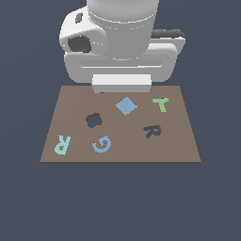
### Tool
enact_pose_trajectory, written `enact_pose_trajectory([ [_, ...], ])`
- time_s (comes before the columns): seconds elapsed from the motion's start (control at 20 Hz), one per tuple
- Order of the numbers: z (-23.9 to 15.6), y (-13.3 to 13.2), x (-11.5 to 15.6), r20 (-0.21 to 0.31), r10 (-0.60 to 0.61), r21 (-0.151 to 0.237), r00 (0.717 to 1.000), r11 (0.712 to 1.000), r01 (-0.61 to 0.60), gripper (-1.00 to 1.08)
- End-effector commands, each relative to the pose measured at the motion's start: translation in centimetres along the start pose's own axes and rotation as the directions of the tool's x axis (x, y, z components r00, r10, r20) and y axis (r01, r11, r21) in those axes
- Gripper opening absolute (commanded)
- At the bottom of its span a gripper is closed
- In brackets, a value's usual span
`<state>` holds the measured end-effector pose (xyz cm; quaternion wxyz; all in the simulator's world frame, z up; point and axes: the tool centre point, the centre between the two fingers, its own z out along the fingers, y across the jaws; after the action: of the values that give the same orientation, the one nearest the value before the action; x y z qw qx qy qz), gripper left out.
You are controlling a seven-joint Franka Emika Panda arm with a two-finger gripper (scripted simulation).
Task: Insert a designated object into the corresponding slot on a board.
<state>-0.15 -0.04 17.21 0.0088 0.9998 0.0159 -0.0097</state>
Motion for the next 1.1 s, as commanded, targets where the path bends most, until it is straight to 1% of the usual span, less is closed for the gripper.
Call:
enact_pose_trajectory([
  [0.0, 0.0, 0.0, 0.0, 0.0, 0.0, 0.0, 1.0, 1.0, 0.0, 1.0],
  [0.25, 0.4, 0.6, 0.4, -0.001, 0.006, 0.0, 1.0, 1.0, -0.006, 1.0],
  [0.5, 1.7, 2.4, 1.5, -0.003, 0.024, 0.002, 1.0, 1.0, -0.024, 1.0],
  [0.75, 3.8, 5.3, 3.2, -0.005, 0.053, 0.004, 0.999, 0.999, -0.053, 1.0],
  [1.05, 6.9, 9.7, 5.6, -0.01, 0.098, 0.009, 0.995, 0.995, -0.097, 1.0],
])
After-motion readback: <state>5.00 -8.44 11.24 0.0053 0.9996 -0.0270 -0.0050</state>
